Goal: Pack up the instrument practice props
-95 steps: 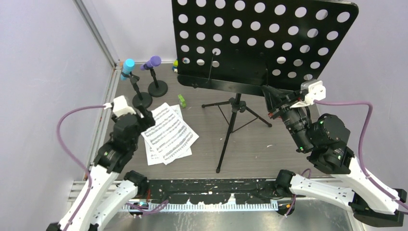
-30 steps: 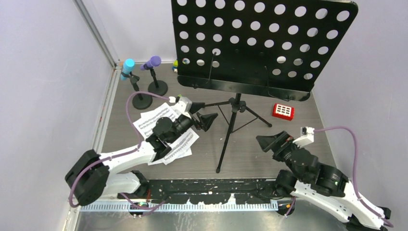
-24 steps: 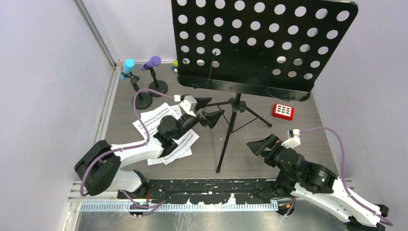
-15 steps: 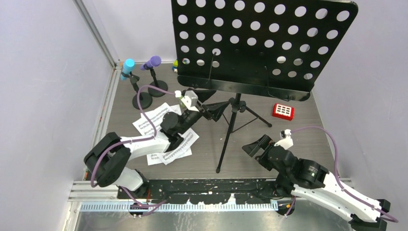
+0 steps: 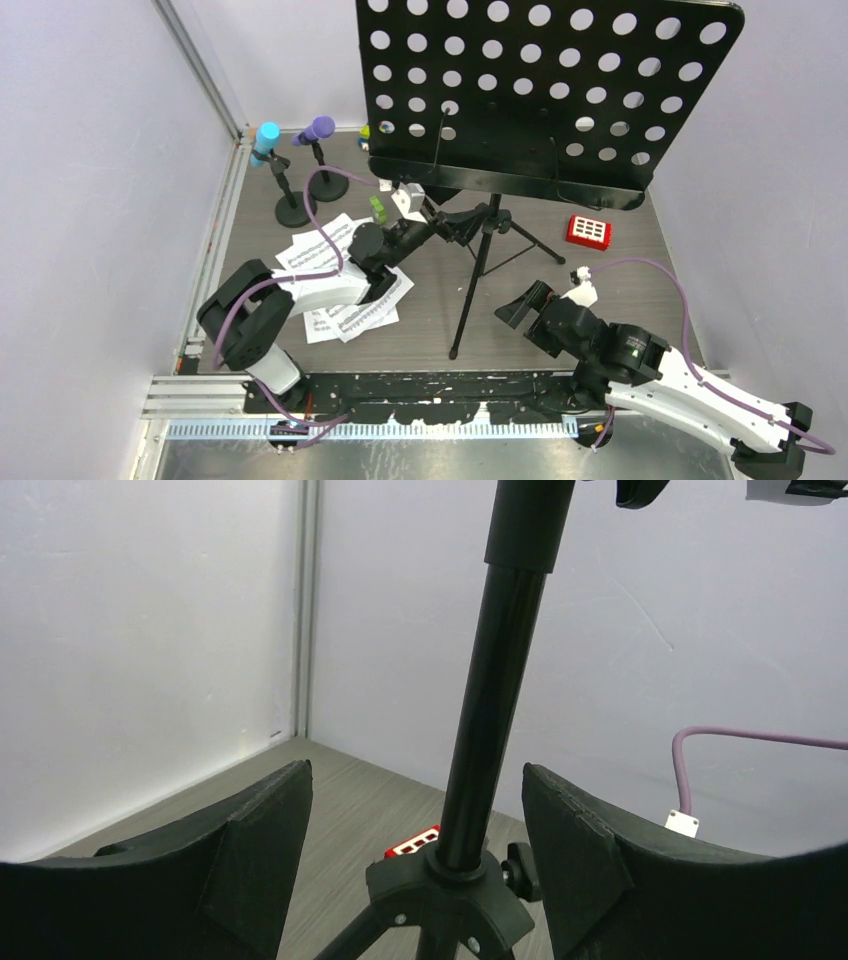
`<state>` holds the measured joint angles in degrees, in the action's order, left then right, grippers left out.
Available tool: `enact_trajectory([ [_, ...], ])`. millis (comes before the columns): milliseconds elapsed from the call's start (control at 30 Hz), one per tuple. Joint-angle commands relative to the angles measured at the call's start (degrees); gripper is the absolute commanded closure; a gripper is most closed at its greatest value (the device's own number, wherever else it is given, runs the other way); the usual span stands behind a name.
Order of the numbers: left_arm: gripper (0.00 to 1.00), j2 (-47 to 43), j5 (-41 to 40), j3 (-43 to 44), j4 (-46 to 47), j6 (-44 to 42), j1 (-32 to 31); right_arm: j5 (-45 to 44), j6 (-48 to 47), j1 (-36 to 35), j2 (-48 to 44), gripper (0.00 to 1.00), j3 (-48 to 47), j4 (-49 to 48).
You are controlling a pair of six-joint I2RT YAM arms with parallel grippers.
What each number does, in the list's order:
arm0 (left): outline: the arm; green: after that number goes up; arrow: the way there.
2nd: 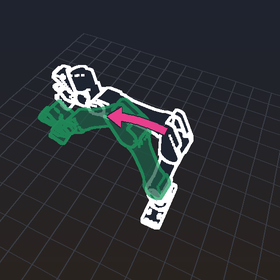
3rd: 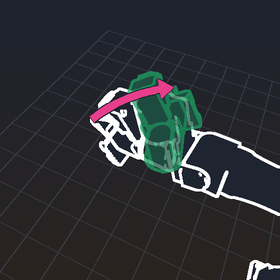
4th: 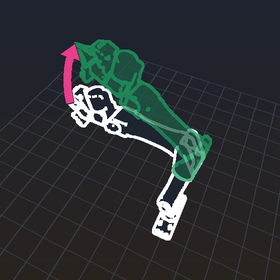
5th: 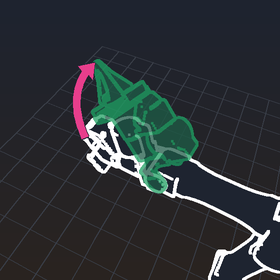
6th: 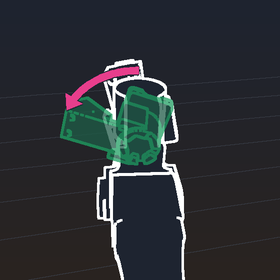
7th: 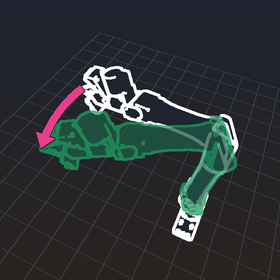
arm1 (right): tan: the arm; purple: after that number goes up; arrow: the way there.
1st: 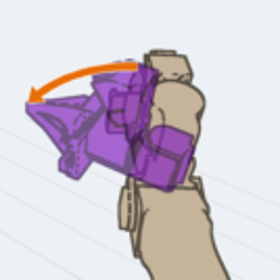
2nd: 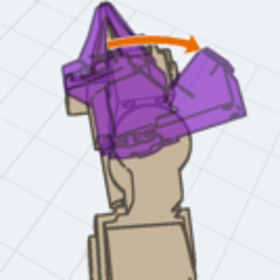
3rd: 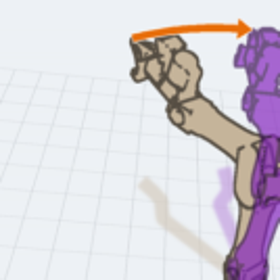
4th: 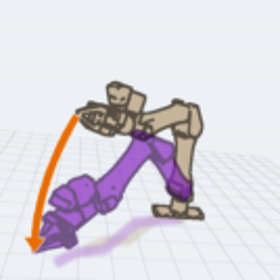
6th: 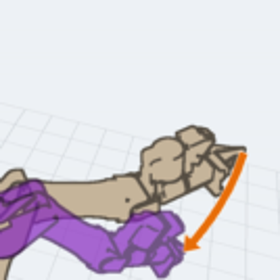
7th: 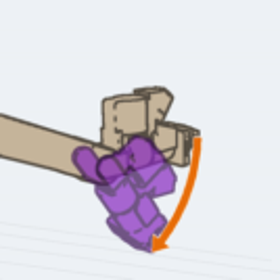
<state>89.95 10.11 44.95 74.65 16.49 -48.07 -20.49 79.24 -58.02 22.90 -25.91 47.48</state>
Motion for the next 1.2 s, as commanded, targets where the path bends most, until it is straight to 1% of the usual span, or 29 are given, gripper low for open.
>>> enact_trajectory([
  [0,0.22,2.0,1.5,4.6,4.3,1.2,-0.4,0.1,1.4,-0.2,-1.1,0.0,0.2,-1.8],
  [100,0.23,3.3,3.5,7.1,3.0,1.9,-0.4,0.1,1.7,-0.2,-2.3,0.0,0.8,-2.0],
  [167,0.26,4.0,4.0,8.6,1.5,1.9,-0.5,0.2,2.0,-0.2,-3.2,0.0,1.4,-2.6],
  [367,0.27,6.1,5.7,12.8,-1.9,0.8,-0.5,1.5,3.4,-0.2,-5.8,0.0,2.2,-3.4],
  [433,0.3,7.0,6.9,14.3,-2.4,1.1,-0.5,1.5,3.8,-0.2,-6.4,0.0,2.3,-3.2],
  [567,0.41,9.1,9.3,17.0,-3.5,2.5,-0.5,1.1,4.4,-0.2,-7.0,0.0,2.1,-3.8],
  [733,0.54,9.9,11.1,17.5,-3.7,3.4,-0.5,-1.6,5.0,-0.2,-7.7,0.0,0.3,-6.2],
  [767,0.6,9.8,11.3,17.6,-4.1,3.4,-0.5,-2.6,5.0,-0.2,-8.0,0.0,-0.3,-6.9],
  [833,0.8,9.6,11.9,17.9,-5.8,3.4,-0.6,-5.3,4.5,-0.2,-8.5,0.0,-1.3,-9.3],
  [867,0.88,9.5,12.3,18.0,-6.8,3.3,-0.5,-6.6,3.8,-0.2,-8.6,0.0,-1.9,-10.6],
  [900,0.92,9.3,12.6,18.0,-7.8,3.2,-0.5,-8.0,3.1,-0.2,-8.5,0.0,-2.8,-11.4],
  [1000,0.99,8.8,13.3,17.7,-8.7,3.0,-0.4,-11.6,-1.8,-0.2,-6.3,0.0,-8.4,-11.6],
  [1067,1.0,8.4,13.4,17.5,-9.7,2.7,-0.5,-12.5,-8.0,-0.2,-3.1,0.0,-12.8,-10.7],
  [1167,1.0,7.4,13.7,17.2,-11.9,1.6,-0.5,-13.5,-14.3,-0.2,3.7,0.0,-19.0,-9.8],
])
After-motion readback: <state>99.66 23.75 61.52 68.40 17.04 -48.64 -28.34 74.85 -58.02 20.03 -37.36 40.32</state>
